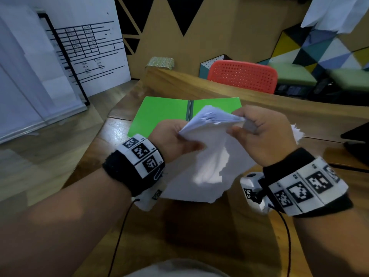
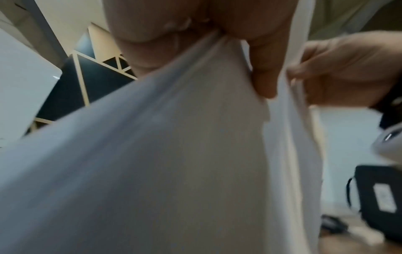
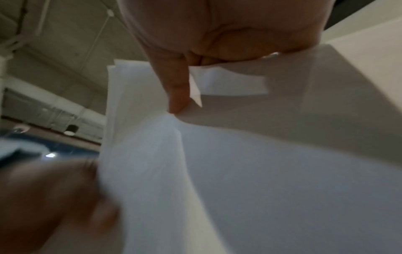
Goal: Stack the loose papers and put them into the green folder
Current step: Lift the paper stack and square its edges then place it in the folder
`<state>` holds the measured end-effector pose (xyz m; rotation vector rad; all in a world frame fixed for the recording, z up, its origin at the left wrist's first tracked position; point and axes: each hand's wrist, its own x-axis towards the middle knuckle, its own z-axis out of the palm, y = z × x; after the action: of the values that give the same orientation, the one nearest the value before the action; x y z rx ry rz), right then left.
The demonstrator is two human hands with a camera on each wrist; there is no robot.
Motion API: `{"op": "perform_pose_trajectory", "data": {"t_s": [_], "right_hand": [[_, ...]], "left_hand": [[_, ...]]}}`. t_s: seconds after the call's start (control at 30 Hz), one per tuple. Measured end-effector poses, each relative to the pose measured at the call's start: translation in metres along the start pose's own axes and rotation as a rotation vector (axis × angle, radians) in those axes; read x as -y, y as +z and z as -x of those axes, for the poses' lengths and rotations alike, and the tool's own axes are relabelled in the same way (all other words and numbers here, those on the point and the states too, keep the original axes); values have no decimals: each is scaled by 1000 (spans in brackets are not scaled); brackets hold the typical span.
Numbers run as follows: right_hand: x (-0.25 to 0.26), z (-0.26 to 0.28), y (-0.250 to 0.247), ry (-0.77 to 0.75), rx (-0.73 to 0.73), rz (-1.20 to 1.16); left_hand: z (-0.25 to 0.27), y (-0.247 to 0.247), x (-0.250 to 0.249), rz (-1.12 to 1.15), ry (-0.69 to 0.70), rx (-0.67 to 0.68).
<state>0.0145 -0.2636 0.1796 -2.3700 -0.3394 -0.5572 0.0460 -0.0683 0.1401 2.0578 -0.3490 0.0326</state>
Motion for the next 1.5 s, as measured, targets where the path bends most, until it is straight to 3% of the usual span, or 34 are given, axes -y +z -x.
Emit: {"op": "perform_pose_trajectory", "data": {"t_s": [0.07, 0.17, 0.27, 0.4, 0.43, 0.53, 0.63, 0.8, 0.93, 1.13, 1.27, 1.37, 1.5], "right_hand": [[-11, 1, -5, 71, -42, -194], [-29, 7, -12, 214, -107, -515], [-48, 13, -14, 358, -132, -644], [-67, 21, -6, 479, -164, -788], [-69, 23, -3, 500, -175, -817], [-74, 27, 8, 551, -259, -875], [-75, 33, 23, 603, -334, -847], [-86, 50, 50, 753, -272, -702], [-93, 59, 58, 833, -255, -678], [-85, 45, 44, 858, -331, -837], [-91, 34, 38, 902, -453, -801], [-98, 28, 40, 948, -443, -766], [-98, 29, 43, 864, -432, -741]], "left_hand": [[0, -7, 24, -111, -143, 118], [3, -26, 53, -253, -345, 78], [6, -43, 68, -56, -434, -10], [5, -40, 78, 655, -405, -86], [4, -37, 77, 745, -391, -96], [4, -26, 72, 611, -394, -114], [3, -17, 64, 513, -373, -229], [9, 2, 72, 327, -344, -256], [11, 8, 77, 218, -384, -193], [7, 1, 67, 448, -280, -390], [-9, -5, 63, 544, -333, -519], [-13, -5, 66, 524, -335, -508], [-11, -4, 66, 548, -313, -460]]}}
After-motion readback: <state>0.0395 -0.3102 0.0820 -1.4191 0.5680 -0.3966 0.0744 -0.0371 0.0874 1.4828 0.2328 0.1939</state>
